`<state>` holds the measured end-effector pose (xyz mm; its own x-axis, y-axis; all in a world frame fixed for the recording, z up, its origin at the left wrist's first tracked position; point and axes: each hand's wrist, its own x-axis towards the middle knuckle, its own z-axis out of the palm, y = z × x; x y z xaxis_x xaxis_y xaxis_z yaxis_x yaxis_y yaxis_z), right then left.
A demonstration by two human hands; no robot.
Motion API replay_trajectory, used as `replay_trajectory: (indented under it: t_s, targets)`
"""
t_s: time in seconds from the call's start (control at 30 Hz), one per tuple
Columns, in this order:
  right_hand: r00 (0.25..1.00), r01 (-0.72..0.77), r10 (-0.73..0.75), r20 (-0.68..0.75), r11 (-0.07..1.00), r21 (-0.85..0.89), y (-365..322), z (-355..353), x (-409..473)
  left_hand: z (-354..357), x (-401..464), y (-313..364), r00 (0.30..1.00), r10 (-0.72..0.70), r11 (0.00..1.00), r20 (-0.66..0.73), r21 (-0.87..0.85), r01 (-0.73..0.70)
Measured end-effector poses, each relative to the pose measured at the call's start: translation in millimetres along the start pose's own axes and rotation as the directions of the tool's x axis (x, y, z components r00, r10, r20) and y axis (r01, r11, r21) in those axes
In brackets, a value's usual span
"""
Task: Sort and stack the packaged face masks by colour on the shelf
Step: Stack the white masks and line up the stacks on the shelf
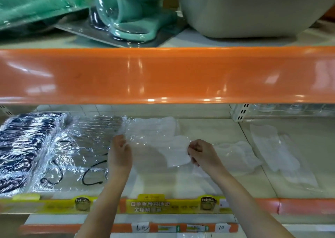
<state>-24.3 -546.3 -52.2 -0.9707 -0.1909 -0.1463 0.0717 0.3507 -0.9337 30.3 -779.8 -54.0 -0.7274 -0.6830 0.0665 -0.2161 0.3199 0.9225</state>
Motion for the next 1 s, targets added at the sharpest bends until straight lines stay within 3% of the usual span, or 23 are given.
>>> replay_trajectory:
  t_s: [0.07, 0.13, 0.2, 0.3, 0.43, 0.63, 0.8, 1.0]
  targets:
    - [0.999, -0.013, 0.014, -0.041, 1.000, 0.022, -2, 13, 6, -4, 2, -6, 0.999, 0.030, 0.989, 0.018, 0.144, -0.033]
    - [0.997, -0.028, 0.032, -0.068, 0.998, 0.054, -4, 26, 11, -5, -4, -9, 0.980, 0.191, 0.916, 0.055, 0.350, -0.198]
    - [0.996, -0.021, 0.025, -0.091, 0.999, 0.039, -6, 36, 15, -3, -13, -12, 0.929, 0.335, 0.843, 0.156, 0.391, -0.369]
    - [0.989, -0.007, 0.003, -0.145, 1.000, -0.025, -9, 44, 22, 8, -23, -17, 0.829, 0.424, 0.731, 0.366, 0.402, -0.551]
    - [0.979, 0.006, -0.030, -0.204, 0.993, -0.116, -12, 45, 31, 20, -31, -14, 0.794, 0.241, 0.674, 0.558, 0.493, -0.551]
    - [0.955, 0.017, -0.130, -0.267, 0.922, -0.386, -6, 57, 32, 23, -24, -16, 0.766, 0.057, 0.579, 0.640, 0.604, -0.548]
    - [0.943, 0.116, -0.283, -0.175, 0.772, -0.625, -8, 76, 15, 19, -21, -22, 0.758, 0.055, 0.467, 0.650, 0.654, -0.595]
    - [0.951, 0.245, -0.304, 0.061, 0.617, -0.748, -4, 96, 0, 17, -19, -24, 0.750, 0.073, 0.452, 0.657, 0.649, -0.612]
